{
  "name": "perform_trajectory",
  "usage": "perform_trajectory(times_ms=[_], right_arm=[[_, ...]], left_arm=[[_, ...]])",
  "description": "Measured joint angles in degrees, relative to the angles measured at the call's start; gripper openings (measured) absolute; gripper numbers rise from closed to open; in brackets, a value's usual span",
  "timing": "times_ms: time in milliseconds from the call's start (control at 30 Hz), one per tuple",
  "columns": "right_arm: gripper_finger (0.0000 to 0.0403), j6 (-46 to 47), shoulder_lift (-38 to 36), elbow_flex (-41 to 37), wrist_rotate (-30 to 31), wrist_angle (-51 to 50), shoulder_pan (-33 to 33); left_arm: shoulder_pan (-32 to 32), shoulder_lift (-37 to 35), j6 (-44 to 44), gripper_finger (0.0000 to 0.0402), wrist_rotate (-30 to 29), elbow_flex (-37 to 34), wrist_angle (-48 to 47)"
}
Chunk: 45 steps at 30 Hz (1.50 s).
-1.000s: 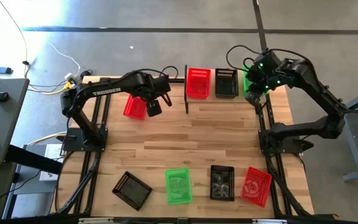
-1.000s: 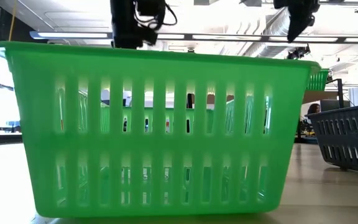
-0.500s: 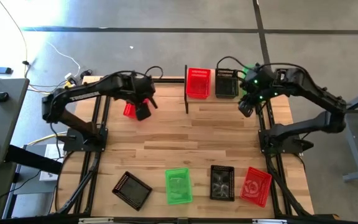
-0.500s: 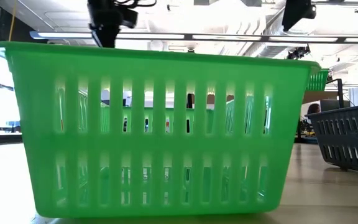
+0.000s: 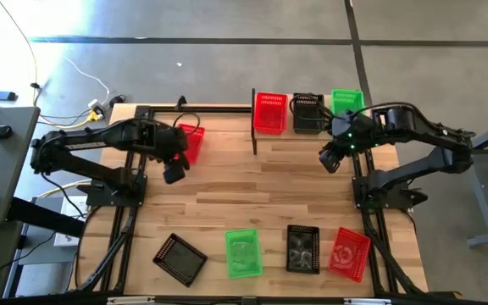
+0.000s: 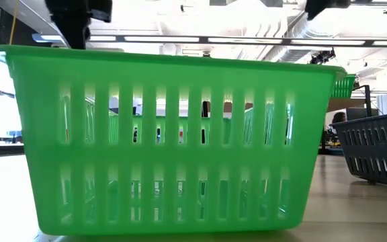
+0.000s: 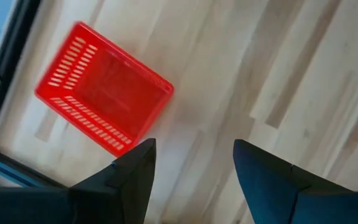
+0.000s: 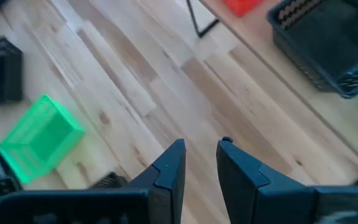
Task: Stack baskets on shelf by color
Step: Stack the top red basket on top of the other red basket on the shelf
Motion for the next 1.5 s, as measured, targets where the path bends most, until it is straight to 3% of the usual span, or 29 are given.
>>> perform_trajectory(times_ms=[300,600,767,933,1167,1500], right_arm=[[0.0079,7.87,1.17,0.02,2.26,5.47,7.20],[0.0079,8.16,6.50,0.02,2.32,7.23,11.16],[0.0079,8.20,9.58,0.02,2.30,7.55,12.73],[0.0079,8.18,11.53,0.02,1.89,10.35,14.92],[0.0079,8.07,11.74,0.02,3.97,14.36,17.41],[0.0079,4.55,11.72,0.02,7.10,14.16,18.06]], left_arm=[[-3.58,-2.75,-5.94,0.0207,-0.65,-5.61,-0.04],[-5.82,-2.88,-5.16,0.0207,-0.63,-10.35,1.74],[-6.27,-2.86,0.03,0.0207,-0.43,-12.67,5.58],[-6.25,-2.82,11.12,0.0207,-0.56,-13.39,9.65],[-6.17,-2.38,27.63,0.0207,-5.82,-13.39,15.12],[0.55,0.22,35.80,0.0207,-2.56,-13.37,15.44]])
